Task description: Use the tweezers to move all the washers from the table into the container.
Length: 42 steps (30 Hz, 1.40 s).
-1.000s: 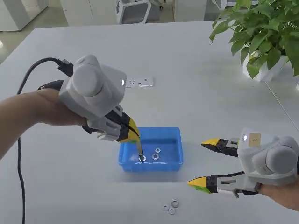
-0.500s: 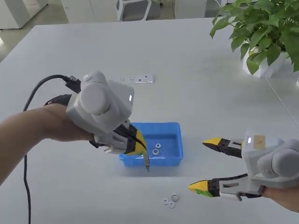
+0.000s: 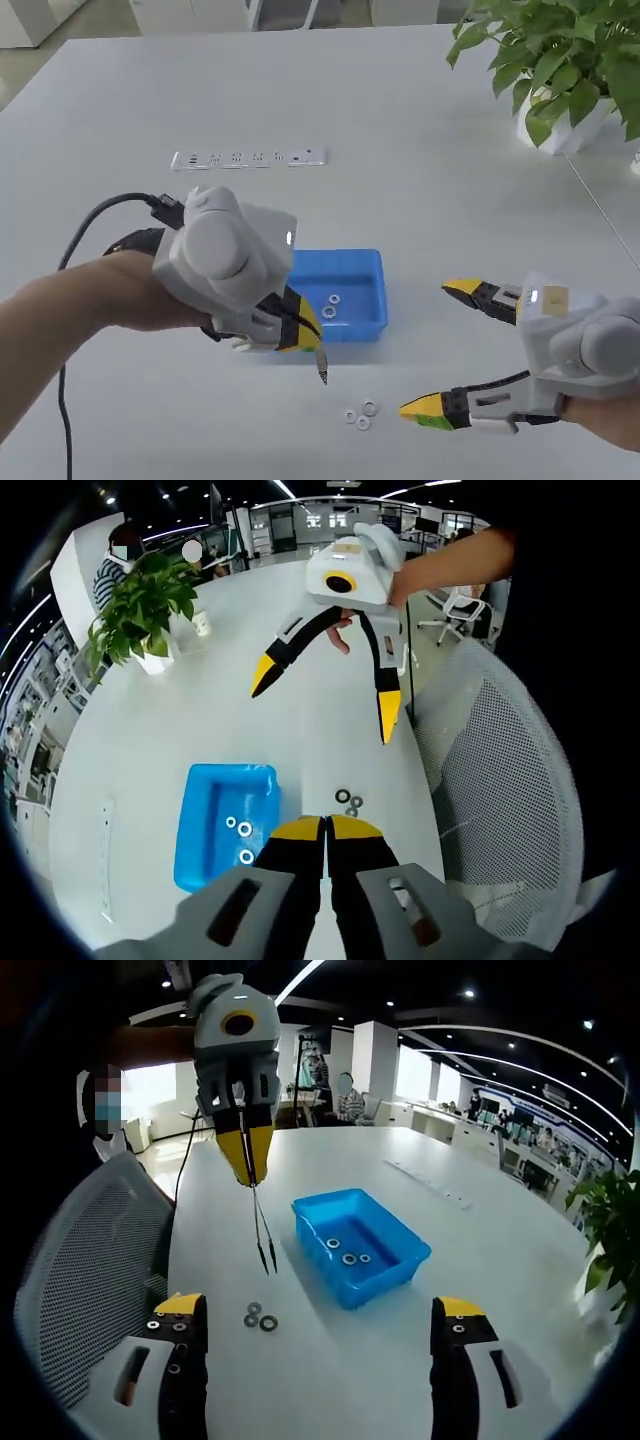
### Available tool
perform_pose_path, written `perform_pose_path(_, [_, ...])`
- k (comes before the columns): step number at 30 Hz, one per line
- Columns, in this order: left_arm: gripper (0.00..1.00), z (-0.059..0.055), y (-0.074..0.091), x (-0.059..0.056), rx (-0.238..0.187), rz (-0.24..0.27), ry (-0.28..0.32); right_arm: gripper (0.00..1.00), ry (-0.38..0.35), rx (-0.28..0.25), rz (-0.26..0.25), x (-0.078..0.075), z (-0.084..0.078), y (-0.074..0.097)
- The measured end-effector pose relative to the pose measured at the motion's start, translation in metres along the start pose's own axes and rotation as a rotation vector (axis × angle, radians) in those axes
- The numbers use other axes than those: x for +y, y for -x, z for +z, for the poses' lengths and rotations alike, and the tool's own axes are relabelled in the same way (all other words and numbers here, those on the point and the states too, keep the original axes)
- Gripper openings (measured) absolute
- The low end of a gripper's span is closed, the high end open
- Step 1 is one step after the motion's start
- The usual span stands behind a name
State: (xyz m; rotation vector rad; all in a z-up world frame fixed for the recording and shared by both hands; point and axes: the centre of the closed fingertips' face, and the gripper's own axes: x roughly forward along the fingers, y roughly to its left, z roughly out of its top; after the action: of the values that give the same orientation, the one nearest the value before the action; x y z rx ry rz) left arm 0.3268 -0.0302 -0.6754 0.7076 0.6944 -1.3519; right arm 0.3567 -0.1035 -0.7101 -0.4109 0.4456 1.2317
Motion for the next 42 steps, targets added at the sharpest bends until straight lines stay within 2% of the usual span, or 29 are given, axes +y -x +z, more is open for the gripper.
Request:
perform_pose_path(5, [0.03, 0.001, -0.004, -0.006, -0.01, -0.008, 0.005, 1.0, -0.019, 0.02, 0.001, 0.003, -0.006, -0.001])
perform_pose_path(25, [0.03, 0.004, -0.019, -0.028, -0.017, -0.041, -0.007, 0.99, -0.029, 0.036, 0.017, 0.013, -0.014, -0.005])
perform_pose_path(42, [0.03, 0.007, -0.028, -0.033, -0.013, -0.052, -0.033, 0.97, -0.028, 0.037, 0.024, 0.016, -0.015, -0.006])
